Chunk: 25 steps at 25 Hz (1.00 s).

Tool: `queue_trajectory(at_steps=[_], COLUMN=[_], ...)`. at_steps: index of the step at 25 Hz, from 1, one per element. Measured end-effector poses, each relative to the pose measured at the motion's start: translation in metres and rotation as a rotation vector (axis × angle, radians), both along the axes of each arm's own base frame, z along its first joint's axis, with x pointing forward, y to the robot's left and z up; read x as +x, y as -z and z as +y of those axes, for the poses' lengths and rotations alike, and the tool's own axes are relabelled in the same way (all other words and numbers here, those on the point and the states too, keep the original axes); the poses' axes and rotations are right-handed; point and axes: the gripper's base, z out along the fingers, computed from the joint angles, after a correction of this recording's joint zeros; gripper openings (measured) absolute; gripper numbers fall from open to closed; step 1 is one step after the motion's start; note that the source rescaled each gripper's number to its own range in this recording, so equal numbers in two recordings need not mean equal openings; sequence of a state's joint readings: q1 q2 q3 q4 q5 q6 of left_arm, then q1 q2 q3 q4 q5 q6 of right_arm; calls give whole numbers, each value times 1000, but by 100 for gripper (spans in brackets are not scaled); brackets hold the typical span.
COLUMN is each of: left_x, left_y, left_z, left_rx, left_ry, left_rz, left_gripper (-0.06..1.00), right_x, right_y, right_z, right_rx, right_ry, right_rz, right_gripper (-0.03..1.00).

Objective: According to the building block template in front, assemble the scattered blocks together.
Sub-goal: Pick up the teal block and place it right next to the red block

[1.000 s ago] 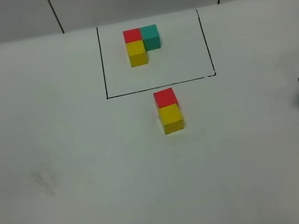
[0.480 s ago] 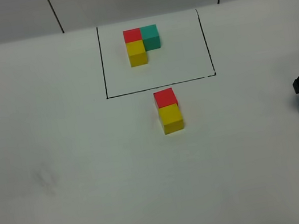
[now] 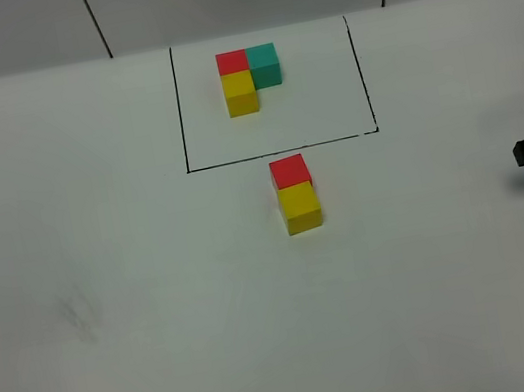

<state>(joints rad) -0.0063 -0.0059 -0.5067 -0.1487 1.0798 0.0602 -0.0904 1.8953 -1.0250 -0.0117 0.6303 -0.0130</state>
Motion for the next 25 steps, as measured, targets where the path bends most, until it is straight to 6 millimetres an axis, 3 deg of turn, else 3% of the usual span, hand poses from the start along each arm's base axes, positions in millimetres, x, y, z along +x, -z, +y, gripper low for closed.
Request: queue_trajectory(at_steps=[3,6,9,13,18,25], left_x=[0,0,0,0,0,0], left_y=[0,0,0,0,0,0], left_z=[0,0,0,0,0,0], left_rx=[0,0,0,0,0,0], left_ry=[0,0,0,0,0,0], left_rz=[0,0,0,0,0,0], left_gripper=[69,69,69,68,68,68], right_x=[3,14,21,30,44,63], right_y=[-6,-24,-38,-45,-36,-24], right_z=[10,36,78,126,172,215], right_rx=[-50,-177,-338,-480,-468,-388], right_ry=[-148,-516,-973,-1384,-1620,-1694], right_rz=[-1,-9,8,32,82,97], right_gripper=[1,1,1,1,1,1])
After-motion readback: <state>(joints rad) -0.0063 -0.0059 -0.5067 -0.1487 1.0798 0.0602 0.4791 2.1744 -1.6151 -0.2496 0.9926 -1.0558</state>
